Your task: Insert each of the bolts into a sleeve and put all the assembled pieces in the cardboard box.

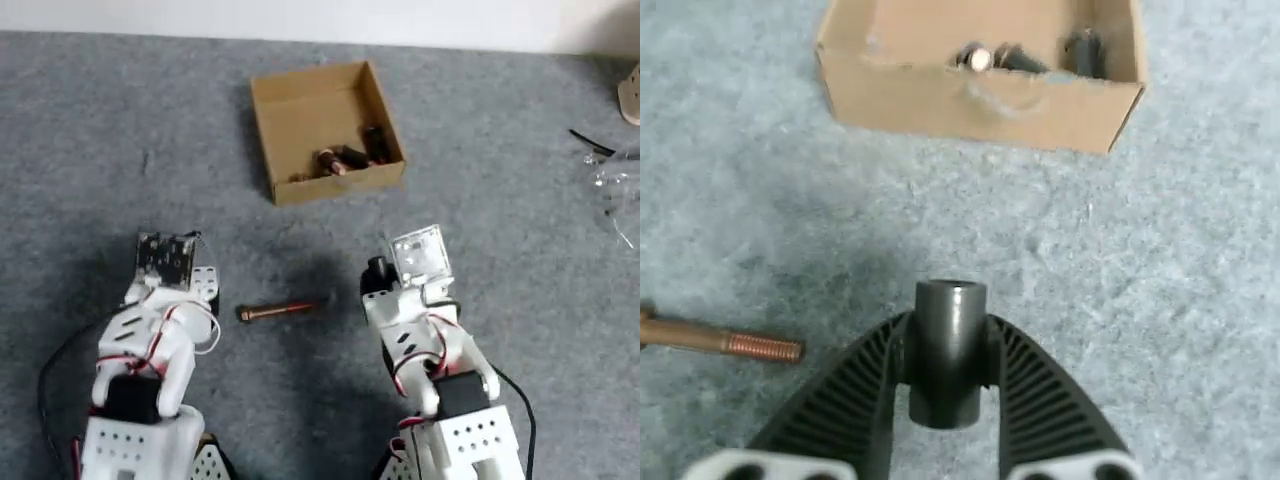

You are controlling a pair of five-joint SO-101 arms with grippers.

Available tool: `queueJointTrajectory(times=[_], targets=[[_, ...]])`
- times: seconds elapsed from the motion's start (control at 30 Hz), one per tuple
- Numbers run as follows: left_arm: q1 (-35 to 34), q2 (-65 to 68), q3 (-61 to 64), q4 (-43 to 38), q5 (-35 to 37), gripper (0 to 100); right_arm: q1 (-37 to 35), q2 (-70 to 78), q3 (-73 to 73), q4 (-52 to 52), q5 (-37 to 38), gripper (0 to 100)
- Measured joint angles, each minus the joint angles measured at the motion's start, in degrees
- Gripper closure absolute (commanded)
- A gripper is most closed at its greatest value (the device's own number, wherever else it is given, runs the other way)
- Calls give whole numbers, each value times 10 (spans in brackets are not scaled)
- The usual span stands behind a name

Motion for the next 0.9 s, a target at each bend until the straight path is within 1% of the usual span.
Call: queueJointTrajectory(times=[0.1, 0.2, 0.27, 0.33, 0.4, 0.53, 0.6, 0.7, 0.8, 0.9], targets=[[2, 105, -40, -20, 2, 986, -1, -20, 2, 0, 0, 994], [38, 240, -98, -28, 8, 986, 2, -25, 2, 0, 0, 994], [70, 335, -138, -30, 37, 986, 1, -25, 2, 0, 0, 994], [91, 414, -178, -25, 93, 986, 2, -25, 2, 0, 0, 994], [96, 467, -224, 11, 149, 986, 1, -25, 11, 0, 0, 994], [95, 535, -313, 110, 247, 985, 1, -25, 22, 0, 0, 994], [95, 571, -342, 143, 280, 989, 2, -25, 24, -7, 0, 994], [104, 635, -373, 156, 295, 990, 1, -26, 44, -27, 0, 994], [149, 701, -396, 164, 299, 990, 1, -26, 51, -39, 0, 994], [197, 751, -400, 212, 315, 990, 1, -26, 52, -41, 0, 994]])
